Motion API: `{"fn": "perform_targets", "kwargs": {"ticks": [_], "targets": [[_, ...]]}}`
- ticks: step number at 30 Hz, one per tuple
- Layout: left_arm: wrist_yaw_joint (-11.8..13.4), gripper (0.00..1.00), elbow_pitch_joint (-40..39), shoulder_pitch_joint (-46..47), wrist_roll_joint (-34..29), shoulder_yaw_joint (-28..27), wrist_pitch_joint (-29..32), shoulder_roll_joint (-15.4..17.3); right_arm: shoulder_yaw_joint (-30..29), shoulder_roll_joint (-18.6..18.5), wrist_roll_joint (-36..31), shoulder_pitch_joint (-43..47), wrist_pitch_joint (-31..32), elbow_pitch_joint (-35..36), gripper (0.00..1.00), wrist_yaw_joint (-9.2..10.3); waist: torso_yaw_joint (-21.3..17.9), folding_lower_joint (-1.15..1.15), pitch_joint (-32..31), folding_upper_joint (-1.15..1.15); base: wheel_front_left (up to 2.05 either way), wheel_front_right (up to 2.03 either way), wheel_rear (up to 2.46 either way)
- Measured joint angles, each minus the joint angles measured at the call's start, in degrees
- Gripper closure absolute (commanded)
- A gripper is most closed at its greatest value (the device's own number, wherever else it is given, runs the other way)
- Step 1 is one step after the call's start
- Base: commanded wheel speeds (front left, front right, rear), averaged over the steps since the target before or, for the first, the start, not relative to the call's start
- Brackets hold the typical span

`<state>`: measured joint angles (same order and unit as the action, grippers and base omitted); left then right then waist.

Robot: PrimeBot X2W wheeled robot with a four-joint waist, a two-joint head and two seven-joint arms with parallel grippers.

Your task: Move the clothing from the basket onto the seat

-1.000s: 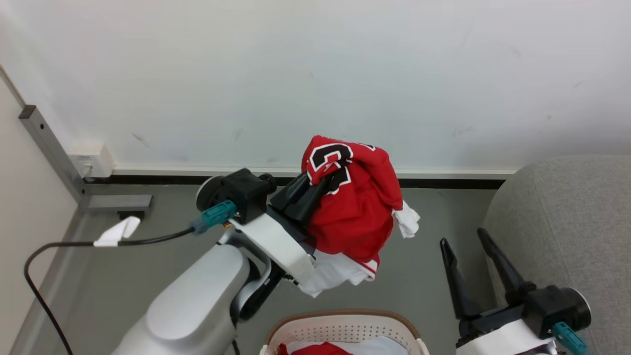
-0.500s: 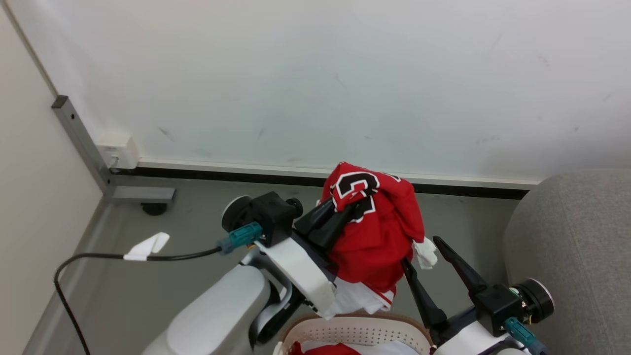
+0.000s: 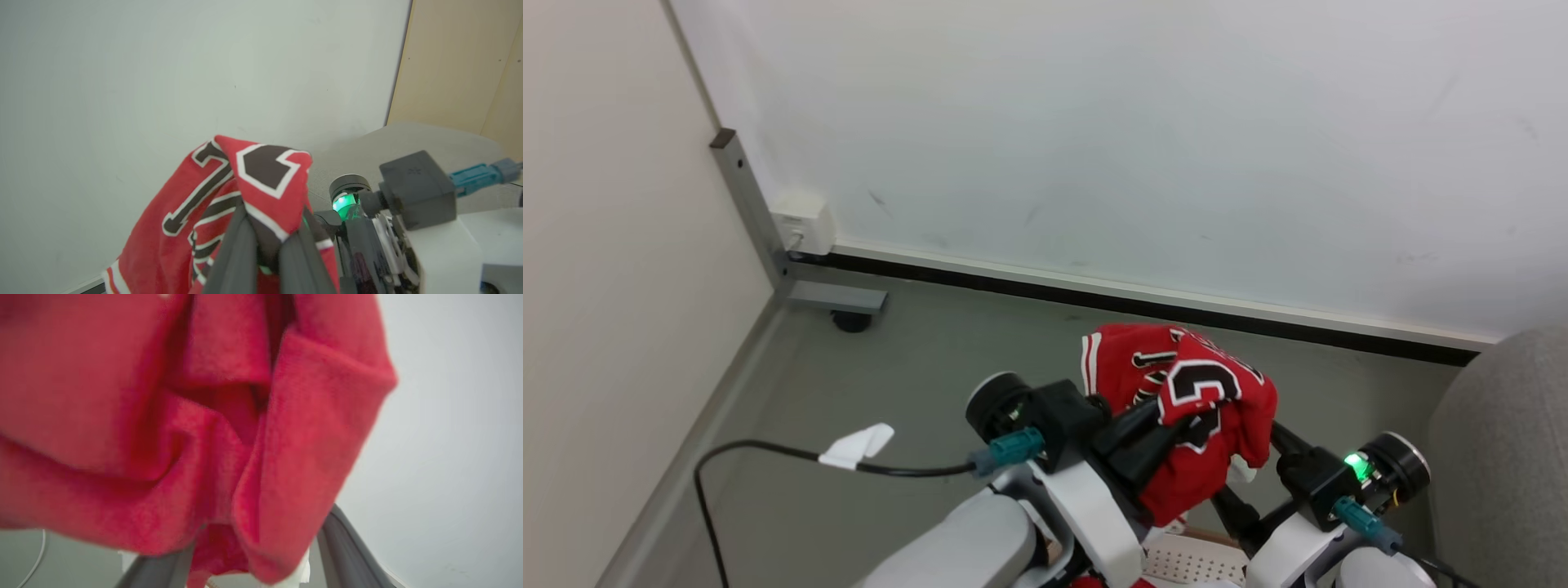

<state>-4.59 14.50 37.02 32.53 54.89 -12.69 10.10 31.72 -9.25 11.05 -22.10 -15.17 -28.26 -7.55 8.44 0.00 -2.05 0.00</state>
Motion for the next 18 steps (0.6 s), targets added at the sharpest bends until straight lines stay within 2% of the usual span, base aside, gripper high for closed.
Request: {"fn": "perform_targets", "kwargs": {"ticks": [6,12,13,14,15,16,18], "targets": [[-0.44,1.0,-0.12,-0.86,-0.24,2.14,0.08,-0.41,1.72,-1.29,1.93,-2.15,0.0,-0.49,0.0,0.0,2.06,0.0,0.01,0.0,0.0,0.0,0.0],[-0.69,1.0,0.02,-0.91,-0.22,2.81,0.08,-0.46,6.16,-1.94,3.19,-3.83,-0.01,-1.13,0.0,0.0,3.23,0.0,0.09,0.0,0.0,0.0,0.0],[-0.68,1.0,0.08,-0.91,-0.18,2.79,0.08,-0.43,6.55,-1.94,3.34,-3.84,0.0,-1.16,0.08,0.0,3.32,0.0,0.09,0.0,0.0,0.0,0.0],[-0.67,1.0,0.14,-0.91,-0.16,2.72,0.08,-0.4,6.72,-1.93,3.63,-3.84,0.0,-1.05,0.6,0.0,3.38,0.0,0.13,0.0,0.0,0.0,0.0],[-0.66,1.0,0.19,-0.91,-0.15,2.67,0.08,-0.38,6.76,-1.94,3.89,-3.87,0.0,-0.87,0.96,0.0,3.4,0.0,0.19,0.0,0.0,0.0,0.0],[-0.63,1.0,0.24,-0.91,-0.14,2.63,0.08,-0.36,6.76,-1.97,4.26,-3.91,0.0,-0.65,1.0,0.0,3.4,0.0,0.24,0.0,0.0,0.0,0.0],[-0.53,1.0,0.32,-0.9,-0.1,2.49,0.08,-0.26,6.77,-2.01,4.68,-3.97,0.0,-0.38,1.0,0.0,3.33,0.0,0.3,0.0,0.0,0.0,0.0]]}}
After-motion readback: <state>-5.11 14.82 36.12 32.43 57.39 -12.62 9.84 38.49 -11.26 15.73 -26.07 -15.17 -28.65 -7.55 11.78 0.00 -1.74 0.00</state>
